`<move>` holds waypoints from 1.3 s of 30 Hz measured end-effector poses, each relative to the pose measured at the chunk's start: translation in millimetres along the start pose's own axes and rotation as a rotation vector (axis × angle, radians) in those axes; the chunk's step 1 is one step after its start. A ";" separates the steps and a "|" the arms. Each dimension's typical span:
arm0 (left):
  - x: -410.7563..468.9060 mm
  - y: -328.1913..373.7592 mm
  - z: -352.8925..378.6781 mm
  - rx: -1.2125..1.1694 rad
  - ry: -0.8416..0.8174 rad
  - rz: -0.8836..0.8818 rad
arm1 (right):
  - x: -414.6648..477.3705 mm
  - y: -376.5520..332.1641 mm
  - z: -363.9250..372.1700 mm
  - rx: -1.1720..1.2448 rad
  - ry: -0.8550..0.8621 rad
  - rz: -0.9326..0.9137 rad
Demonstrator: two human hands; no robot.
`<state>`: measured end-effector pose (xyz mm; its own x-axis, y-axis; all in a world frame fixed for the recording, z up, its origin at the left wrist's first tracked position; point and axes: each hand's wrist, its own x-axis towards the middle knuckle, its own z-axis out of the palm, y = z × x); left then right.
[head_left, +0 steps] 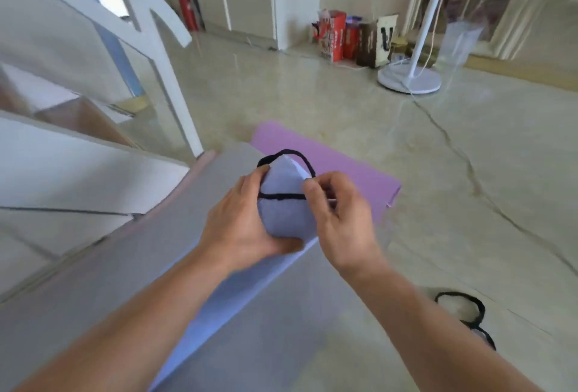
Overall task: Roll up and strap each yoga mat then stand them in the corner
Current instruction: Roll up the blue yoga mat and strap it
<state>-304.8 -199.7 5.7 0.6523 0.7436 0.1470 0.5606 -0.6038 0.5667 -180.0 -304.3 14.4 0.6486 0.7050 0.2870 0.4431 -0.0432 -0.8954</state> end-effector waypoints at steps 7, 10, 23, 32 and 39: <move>-107.7 -57.4 -189.1 -0.340 0.482 -0.195 | 19.4 -227.5 118.9 -0.260 -0.379 -0.061; -158.2 -86.7 -238.7 -0.472 0.679 -0.293 | -19.0 -297.0 179.6 -0.381 -0.464 -0.124; -263.0 -87.2 -368.6 -0.834 0.825 -0.714 | -155.6 -379.6 255.7 -0.140 -0.528 -0.288; -254.1 -83.7 -345.1 -0.773 1.230 -0.895 | -163.8 -375.9 258.8 -0.059 -0.448 -0.250; -301.4 -66.1 -305.2 -0.537 0.676 -0.649 | -134.2 -374.9 261.6 -0.114 -0.492 -0.191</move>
<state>-694.1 -296.2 171.4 -0.1977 0.9802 0.0147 0.2929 0.0448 0.9551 -595.1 -197.6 222.5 0.1955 0.9548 0.2237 0.6068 0.0614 -0.7925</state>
